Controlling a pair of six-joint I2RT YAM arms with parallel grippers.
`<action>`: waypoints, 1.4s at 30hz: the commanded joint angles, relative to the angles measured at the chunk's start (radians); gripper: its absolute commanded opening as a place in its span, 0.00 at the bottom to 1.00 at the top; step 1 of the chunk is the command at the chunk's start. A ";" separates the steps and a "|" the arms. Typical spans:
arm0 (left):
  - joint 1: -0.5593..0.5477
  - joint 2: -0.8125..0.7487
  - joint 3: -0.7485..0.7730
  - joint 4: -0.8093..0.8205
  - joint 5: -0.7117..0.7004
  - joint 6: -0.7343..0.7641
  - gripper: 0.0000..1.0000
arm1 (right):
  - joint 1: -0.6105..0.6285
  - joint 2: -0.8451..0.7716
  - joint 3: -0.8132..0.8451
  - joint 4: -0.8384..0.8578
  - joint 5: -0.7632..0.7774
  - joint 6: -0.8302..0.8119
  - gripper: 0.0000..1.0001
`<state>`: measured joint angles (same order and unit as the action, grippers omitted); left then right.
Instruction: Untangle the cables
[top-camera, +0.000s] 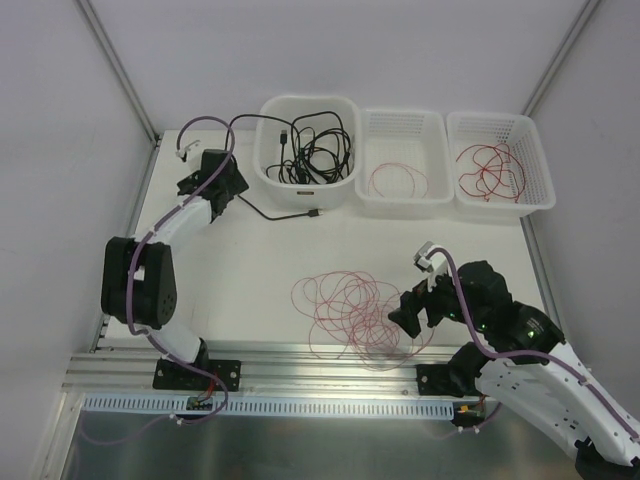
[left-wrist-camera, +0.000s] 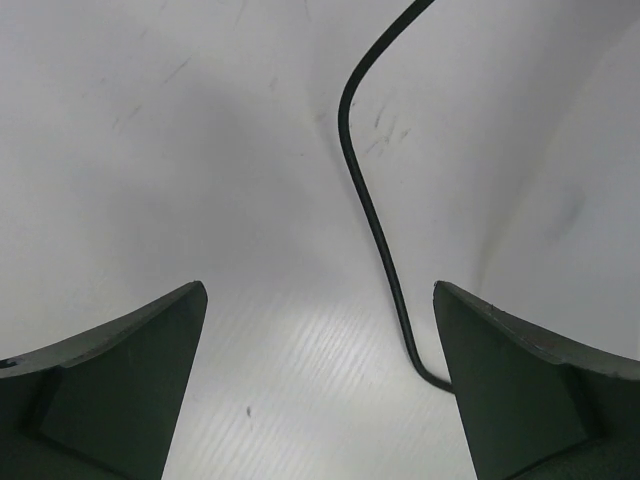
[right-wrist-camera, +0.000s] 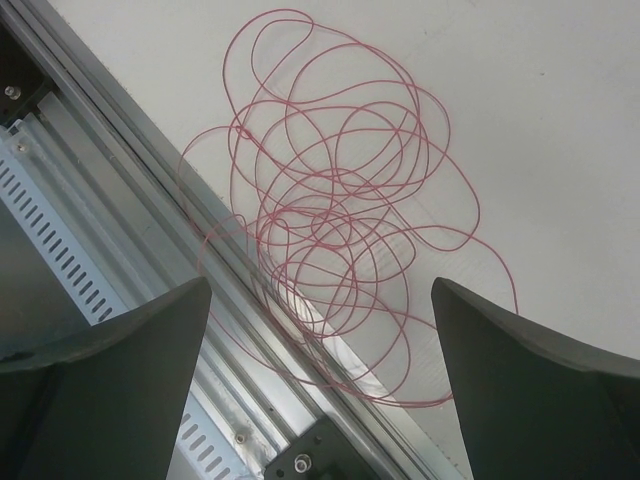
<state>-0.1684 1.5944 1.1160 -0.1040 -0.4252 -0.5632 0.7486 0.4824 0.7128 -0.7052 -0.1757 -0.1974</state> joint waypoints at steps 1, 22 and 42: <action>0.007 0.119 0.094 0.020 -0.001 -0.128 0.97 | 0.003 -0.010 0.042 -0.002 0.013 -0.014 0.97; 0.041 0.460 0.335 -0.082 0.005 -0.193 0.43 | 0.003 -0.005 0.054 -0.016 0.030 -0.037 0.97; 0.058 0.311 0.294 -0.152 -0.007 -0.070 0.00 | 0.005 -0.064 0.065 -0.017 0.015 -0.019 0.97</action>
<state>-0.1158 2.0319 1.4101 -0.2340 -0.3763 -0.7128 0.7486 0.4362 0.7315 -0.7223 -0.1608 -0.2207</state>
